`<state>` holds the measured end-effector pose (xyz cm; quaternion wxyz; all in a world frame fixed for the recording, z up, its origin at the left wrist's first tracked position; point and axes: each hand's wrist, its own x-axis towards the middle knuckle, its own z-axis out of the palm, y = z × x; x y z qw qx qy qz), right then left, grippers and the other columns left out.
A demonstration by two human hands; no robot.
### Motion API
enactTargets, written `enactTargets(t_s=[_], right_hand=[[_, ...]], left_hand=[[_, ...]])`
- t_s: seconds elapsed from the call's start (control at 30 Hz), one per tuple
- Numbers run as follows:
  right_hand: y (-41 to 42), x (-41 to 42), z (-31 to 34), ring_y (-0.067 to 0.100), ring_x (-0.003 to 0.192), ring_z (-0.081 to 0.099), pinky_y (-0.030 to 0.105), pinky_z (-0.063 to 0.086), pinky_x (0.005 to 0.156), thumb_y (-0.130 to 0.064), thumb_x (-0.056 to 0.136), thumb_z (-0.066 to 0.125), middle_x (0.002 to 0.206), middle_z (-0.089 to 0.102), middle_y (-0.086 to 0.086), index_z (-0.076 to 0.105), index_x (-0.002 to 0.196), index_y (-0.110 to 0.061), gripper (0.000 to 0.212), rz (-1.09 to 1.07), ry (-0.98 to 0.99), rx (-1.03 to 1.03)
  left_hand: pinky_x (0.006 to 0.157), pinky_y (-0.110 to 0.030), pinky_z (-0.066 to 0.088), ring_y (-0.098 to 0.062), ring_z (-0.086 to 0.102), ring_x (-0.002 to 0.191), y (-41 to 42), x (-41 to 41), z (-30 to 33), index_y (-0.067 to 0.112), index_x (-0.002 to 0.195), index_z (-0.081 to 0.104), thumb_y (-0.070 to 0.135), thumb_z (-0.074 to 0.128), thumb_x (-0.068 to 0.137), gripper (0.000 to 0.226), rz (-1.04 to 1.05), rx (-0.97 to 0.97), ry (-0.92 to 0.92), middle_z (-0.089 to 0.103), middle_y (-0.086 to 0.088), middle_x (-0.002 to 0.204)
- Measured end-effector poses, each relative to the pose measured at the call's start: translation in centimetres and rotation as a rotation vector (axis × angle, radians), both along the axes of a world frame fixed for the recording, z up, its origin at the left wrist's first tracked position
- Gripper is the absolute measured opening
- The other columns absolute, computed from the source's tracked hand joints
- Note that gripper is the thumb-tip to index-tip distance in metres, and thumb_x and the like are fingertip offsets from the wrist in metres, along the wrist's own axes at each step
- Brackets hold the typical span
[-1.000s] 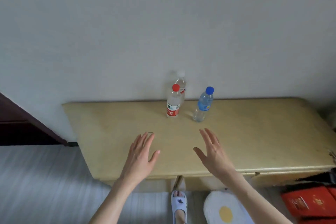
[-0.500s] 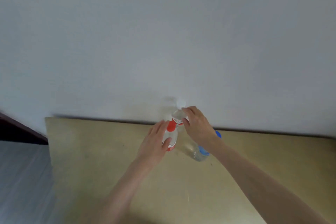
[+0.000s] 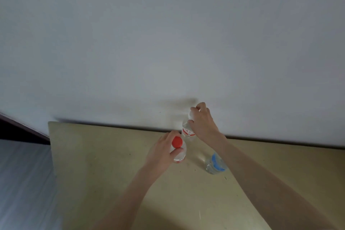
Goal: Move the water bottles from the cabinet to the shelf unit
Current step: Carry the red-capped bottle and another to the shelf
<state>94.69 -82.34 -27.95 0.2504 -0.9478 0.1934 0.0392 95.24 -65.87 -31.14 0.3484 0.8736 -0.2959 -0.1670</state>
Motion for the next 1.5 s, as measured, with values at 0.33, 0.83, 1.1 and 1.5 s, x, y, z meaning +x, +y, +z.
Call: enactTargets(t_s=[0.33,0.83,1.1,1.5], right_hand=[[1.8,-0.3,-2.2,0.031,0.103,0.050,0.026,0.036,0.083,-0.014,0.083,0.060,0.119,0.041,0.014,0.048,0.118,0.000,0.039,-0.255,-0.074,0.253],[8.5,-11.0,-1.0,0.014,0.088,0.050,0.016,0.030,0.067,-0.027,0.088,0.057,0.097,0.056,-0.001,0.053,0.109,-0.010,0.026,-0.515,-0.420,0.275],[14.8,-21.4,-0.4,-0.001,0.076,0.060,0.012,0.044,0.066,-0.016,0.089,0.056,0.084,0.065,-0.009,0.054,0.093,-0.029,0.014,-0.891,-0.647,0.477],[24.9,-44.1,3.2,0.009,0.079,0.059,0.014,0.046,0.068,-0.041,0.084,0.060,0.086,0.067,0.007,0.063,0.087,-0.022,0.019,-1.502,-1.083,0.348]], left_hand=[[0.084,-0.031,0.047,-0.018,0.062,0.092,1.9,0.9,-1.3,0.042,0.086,0.053,0.012,0.068,0.077,0.035,0.306,-0.281,0.366,0.065,0.010,0.092],[0.084,-0.026,0.043,-0.010,0.059,0.096,8.0,0.8,-1.1,0.035,0.091,0.053,0.041,0.057,0.071,0.021,0.054,-0.353,0.351,0.062,0.002,0.100],[0.071,-0.006,0.038,0.001,0.055,0.084,8.3,-3.5,0.4,0.034,0.087,0.049,0.055,0.041,0.073,0.026,-0.262,-0.370,0.259,0.060,0.006,0.090],[0.069,-0.001,0.036,0.013,0.053,0.080,5.8,-24.3,4.6,0.036,0.084,0.049,0.060,0.039,0.073,0.029,-0.915,-0.338,0.378,0.059,0.009,0.086]])
